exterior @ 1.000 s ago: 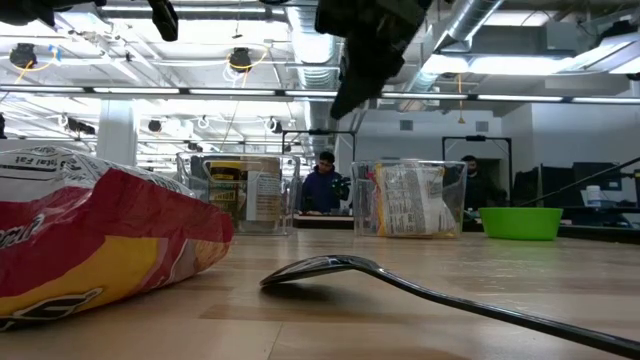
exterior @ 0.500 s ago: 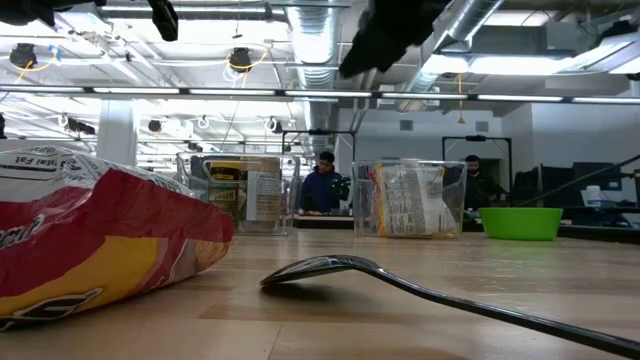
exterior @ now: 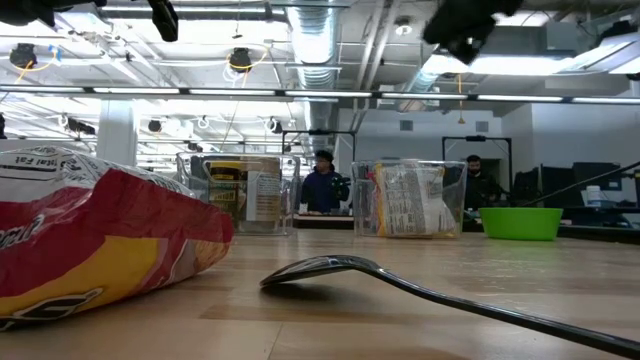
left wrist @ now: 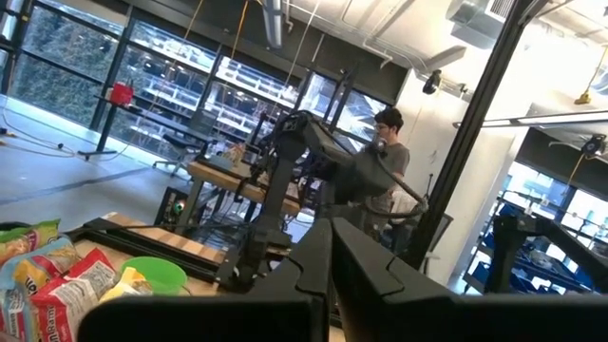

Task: Pick & Place Food Item
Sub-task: Put the dark red noodle pack into the right transparent bin

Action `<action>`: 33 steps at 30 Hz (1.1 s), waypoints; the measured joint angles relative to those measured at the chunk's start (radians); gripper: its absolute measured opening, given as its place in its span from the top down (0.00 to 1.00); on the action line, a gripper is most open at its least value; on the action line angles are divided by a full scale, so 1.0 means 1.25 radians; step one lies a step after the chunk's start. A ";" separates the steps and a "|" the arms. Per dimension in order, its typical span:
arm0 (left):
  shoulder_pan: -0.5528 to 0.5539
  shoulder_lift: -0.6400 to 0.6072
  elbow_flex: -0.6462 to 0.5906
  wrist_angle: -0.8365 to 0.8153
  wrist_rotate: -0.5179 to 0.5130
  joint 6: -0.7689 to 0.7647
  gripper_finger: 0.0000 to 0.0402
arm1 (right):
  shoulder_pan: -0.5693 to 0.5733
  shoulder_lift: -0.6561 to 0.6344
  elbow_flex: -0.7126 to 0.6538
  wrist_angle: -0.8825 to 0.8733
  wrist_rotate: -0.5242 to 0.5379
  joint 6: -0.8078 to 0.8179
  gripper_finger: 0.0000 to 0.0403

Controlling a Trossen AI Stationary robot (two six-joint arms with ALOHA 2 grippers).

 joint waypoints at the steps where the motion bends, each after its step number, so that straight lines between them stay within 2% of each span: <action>1: 0.000 0.000 0.000 0.000 0.000 0.000 0.99 | 0.014 -0.009 -0.010 -0.004 0.012 0.011 1.00; 16: 0.000 0.000 0.000 0.003 0.000 0.006 0.99 | 0.202 -0.019 -0.146 -0.013 0.200 0.286 1.00; 24: 0.000 0.000 0.000 0.003 0.000 0.007 0.99 | 0.232 -0.019 -0.192 0.053 0.203 0.455 1.00; 33: 0.000 0.000 0.000 0.004 0.000 0.006 0.99 | 0.229 -0.019 -0.193 0.071 0.227 0.453 1.00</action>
